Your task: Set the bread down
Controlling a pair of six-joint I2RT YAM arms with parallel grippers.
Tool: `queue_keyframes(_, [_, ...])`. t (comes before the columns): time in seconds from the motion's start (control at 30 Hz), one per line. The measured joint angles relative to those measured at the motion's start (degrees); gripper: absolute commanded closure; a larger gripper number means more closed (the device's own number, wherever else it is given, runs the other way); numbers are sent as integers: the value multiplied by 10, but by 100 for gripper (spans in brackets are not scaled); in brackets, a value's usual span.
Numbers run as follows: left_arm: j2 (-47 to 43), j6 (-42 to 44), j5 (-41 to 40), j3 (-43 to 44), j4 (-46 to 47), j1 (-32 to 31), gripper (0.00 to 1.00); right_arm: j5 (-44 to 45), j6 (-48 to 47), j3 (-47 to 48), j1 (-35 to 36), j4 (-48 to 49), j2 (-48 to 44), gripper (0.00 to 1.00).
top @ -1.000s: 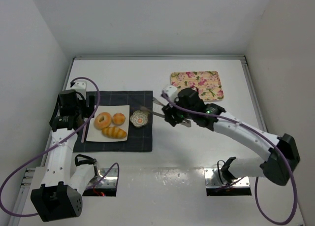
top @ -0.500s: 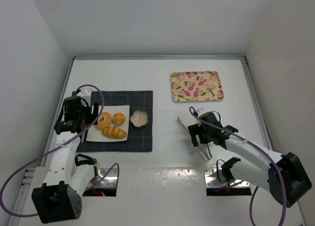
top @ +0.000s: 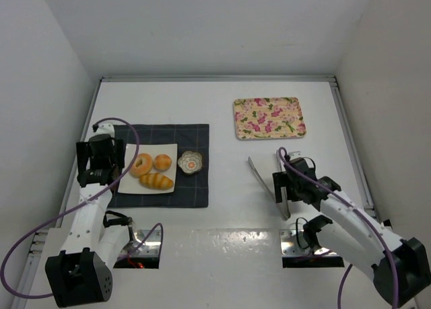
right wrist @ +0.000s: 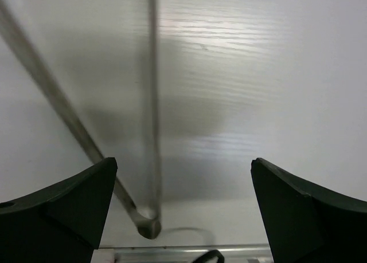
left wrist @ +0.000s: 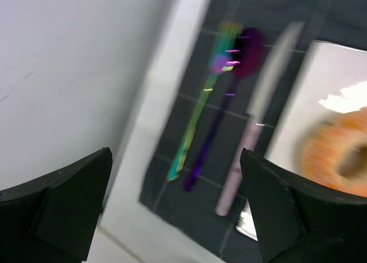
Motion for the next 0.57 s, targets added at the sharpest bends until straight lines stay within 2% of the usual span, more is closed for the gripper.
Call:
queue_keyframes(0.13, [0,-12,-123,-21,30,0,1,129,92,20,0,-87,-55,0])
queue_keyframes(0.27, [0,-14,-195,-26,37,0,1,282,221,63,-2,-209,-101,0])
queue_keyframes(0.37, [0,-5,-187,-13,1,0,1,363,282,81,-2,-277,-138,0])
queue_keyframes(0.57, [-1,-5,-113,73,-87,6,1,426,312,90,-2,-314,-171,0])
